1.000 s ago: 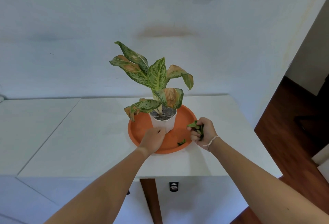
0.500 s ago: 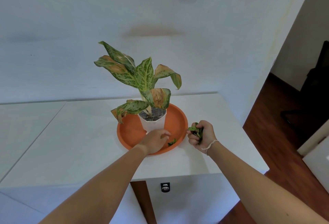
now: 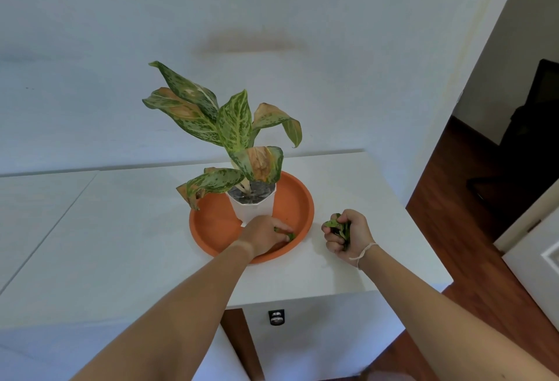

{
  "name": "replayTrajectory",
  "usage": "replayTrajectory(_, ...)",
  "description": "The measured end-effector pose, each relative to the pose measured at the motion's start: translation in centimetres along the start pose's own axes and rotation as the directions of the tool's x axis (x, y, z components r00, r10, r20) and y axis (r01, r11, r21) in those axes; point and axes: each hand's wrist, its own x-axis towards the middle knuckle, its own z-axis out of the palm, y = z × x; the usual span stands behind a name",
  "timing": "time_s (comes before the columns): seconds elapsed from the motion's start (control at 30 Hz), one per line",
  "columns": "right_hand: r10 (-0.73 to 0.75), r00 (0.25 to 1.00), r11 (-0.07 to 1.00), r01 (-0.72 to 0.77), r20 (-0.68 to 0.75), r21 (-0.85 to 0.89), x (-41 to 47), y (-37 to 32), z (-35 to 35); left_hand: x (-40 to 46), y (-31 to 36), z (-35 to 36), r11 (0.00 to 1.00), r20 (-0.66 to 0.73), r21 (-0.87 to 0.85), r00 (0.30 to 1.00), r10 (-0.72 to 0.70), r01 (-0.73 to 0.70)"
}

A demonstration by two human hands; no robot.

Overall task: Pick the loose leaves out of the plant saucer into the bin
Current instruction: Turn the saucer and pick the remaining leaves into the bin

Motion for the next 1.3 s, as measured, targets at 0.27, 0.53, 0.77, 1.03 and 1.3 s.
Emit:
replayTrajectory(0.27,0.000,1.000,1.000,0.000,-0.028,0.000,0.4,0.1,-0.4,-0.2,-0.1,0.3,0.999,-0.032,0.013,0.999,0.039,-0.038)
replayTrajectory(0.53,-0.009,0.999,1.000,0.008,-0.030,-0.014,-0.1,0.3,0.0,-0.9,-0.2,0.1,0.999,-0.054,-0.019,0.998,0.033,-0.034)
replayTrajectory(0.77,-0.060,0.997,0.996,0.063,-0.039,0.060,-0.9,0.5,0.5,-2.2,1.5,-1.0,0.894,-0.094,-0.436,0.982,-0.163,0.107)
replayTrajectory(1.03,-0.108,0.991,0.982,0.119,-0.080,0.149,-3.3,1.9,0.4,-3.4,2.9,-0.2,0.588,0.102,-0.779,0.969,-0.224,0.218)
replayTrajectory(1.3,-0.180,0.957,0.938,0.237,-0.228,0.252,-8.2,3.4,-4.2,-3.2,7.6,4.8,0.522,0.230,-0.826,0.973,-0.031,0.212)
